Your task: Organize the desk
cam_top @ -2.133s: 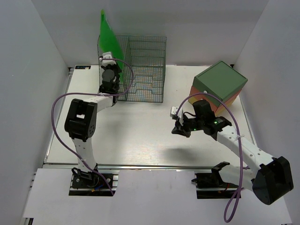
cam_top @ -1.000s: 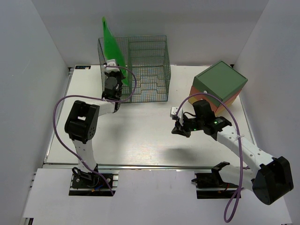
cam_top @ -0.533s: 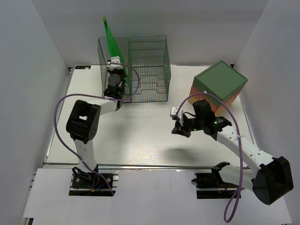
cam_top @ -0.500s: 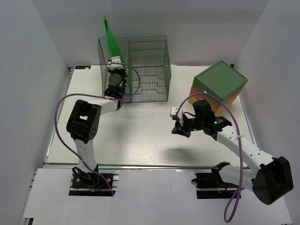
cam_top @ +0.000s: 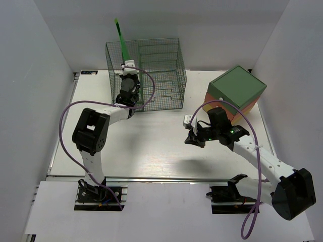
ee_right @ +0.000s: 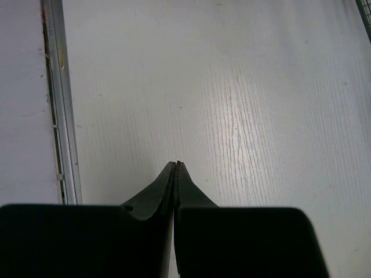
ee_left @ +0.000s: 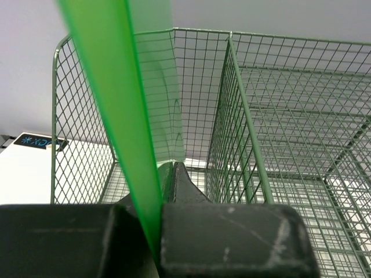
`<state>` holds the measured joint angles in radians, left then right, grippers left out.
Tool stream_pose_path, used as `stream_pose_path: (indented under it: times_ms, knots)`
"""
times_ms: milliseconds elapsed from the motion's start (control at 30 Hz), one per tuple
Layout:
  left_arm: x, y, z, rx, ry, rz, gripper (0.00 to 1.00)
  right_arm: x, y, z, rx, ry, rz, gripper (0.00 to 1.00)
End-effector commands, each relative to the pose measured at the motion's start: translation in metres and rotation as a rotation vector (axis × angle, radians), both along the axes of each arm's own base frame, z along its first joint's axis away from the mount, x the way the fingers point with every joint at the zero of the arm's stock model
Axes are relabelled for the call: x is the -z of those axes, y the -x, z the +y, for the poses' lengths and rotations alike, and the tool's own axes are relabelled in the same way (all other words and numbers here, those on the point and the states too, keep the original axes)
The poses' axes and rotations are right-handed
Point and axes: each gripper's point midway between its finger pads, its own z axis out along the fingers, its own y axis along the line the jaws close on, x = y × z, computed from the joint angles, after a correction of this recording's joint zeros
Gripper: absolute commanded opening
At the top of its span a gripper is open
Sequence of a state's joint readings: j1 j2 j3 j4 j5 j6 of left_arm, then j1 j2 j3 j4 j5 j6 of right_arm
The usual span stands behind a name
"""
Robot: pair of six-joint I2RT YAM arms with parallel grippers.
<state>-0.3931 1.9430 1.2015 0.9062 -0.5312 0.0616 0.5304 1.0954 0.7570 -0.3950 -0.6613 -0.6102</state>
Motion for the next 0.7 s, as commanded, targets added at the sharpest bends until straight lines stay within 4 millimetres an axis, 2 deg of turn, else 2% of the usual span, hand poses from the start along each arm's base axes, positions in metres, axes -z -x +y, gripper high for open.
stream_pose_path:
  times_ms: [0,100,133,200,267,300,367,400,467,667]
  knots:
    - [-0.041,0.013,-0.002,0.01,0.001,-0.038,0.0,-0.008,-0.001,0.004,-0.023,-0.017,-0.016,0.0]
    - [-0.048,0.007,-0.007,0.025,0.012,-0.024,0.0,-0.007,0.0,0.005,-0.028,-0.016,-0.017,0.0]
    - [-0.052,0.004,-0.002,0.016,0.01,-0.02,0.0,-0.007,-0.001,0.004,-0.024,-0.016,-0.016,0.0]
    - [-0.058,-0.003,-0.005,0.018,0.016,-0.011,0.0,-0.008,-0.001,0.004,-0.025,-0.017,-0.019,0.0]
    - [-0.056,-0.008,-0.003,0.013,0.012,0.016,0.0,-0.008,0.0,0.004,-0.028,-0.017,-0.019,0.0]
    - [-0.063,-0.012,-0.004,0.013,0.014,0.009,0.0,-0.008,0.0,0.004,-0.028,-0.018,-0.018,0.0]
    - [-0.063,-0.015,-0.006,0.016,0.013,0.018,0.0,-0.009,0.0,0.004,-0.03,-0.02,-0.022,0.0]
    - [-0.054,-0.017,-0.008,0.022,0.006,0.048,0.0,-0.01,0.001,0.004,-0.03,-0.022,-0.023,0.0]
    - [-0.056,-0.02,-0.01,0.026,0.01,0.057,0.0,-0.011,0.001,0.004,-0.032,-0.024,-0.026,0.0]
    - [-0.04,-0.019,-0.008,0.015,0.011,0.08,0.0,-0.011,0.005,0.007,-0.05,-0.025,-0.028,0.0]
